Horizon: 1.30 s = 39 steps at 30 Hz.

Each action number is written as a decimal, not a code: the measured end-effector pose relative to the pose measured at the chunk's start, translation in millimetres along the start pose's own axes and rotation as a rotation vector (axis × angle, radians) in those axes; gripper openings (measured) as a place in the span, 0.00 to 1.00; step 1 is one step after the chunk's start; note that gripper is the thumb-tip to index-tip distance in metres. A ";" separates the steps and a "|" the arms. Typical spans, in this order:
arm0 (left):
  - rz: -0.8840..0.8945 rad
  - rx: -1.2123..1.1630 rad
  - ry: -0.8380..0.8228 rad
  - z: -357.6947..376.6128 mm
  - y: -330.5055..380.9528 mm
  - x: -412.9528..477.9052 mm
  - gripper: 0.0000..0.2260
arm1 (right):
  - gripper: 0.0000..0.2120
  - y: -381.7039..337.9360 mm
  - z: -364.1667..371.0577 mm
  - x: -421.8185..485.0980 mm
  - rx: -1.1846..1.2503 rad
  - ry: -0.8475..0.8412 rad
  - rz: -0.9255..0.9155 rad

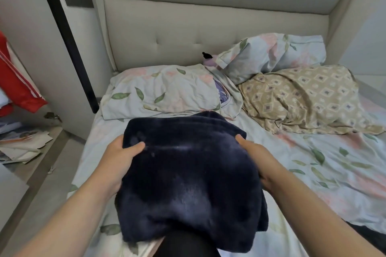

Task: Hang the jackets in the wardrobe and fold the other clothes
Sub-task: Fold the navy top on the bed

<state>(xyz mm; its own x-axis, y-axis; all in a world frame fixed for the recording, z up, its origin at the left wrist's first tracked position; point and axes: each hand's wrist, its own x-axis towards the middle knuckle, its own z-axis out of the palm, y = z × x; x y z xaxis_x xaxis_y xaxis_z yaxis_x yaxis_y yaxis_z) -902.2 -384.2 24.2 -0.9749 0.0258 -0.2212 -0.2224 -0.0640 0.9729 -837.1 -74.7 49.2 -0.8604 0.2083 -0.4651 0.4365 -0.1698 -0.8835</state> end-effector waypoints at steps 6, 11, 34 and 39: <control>-0.156 0.030 0.034 17.9 -14.1 65.3 0.06 | 0.20 -0.3 4.3 69.0 -0.026 -0.001 -0.001; -0.349 -0.163 -0.096 -12.0 -43.0 23.3 0.16 | 0.30 48.7 -22.0 45.7 0.130 -0.169 0.177; -0.295 0.048 0.035 12.3 -67.4 -59.8 0.15 | 0.18 115.7 12.1 -35.8 0.212 -0.084 0.035; 0.306 0.742 0.237 11.7 -56.1 -62.9 0.32 | 0.33 89.8 21.1 -46.1 -0.529 0.503 -0.487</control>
<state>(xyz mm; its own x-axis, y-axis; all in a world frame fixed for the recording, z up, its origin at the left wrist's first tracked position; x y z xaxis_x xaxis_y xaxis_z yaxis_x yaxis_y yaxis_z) -828.3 -370.5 -15.8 -0.9860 -0.1015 0.1324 0.0368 0.6417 0.7661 -763.8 -119.8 -7.6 -0.8195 0.5620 0.1117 0.2225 0.4918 -0.8418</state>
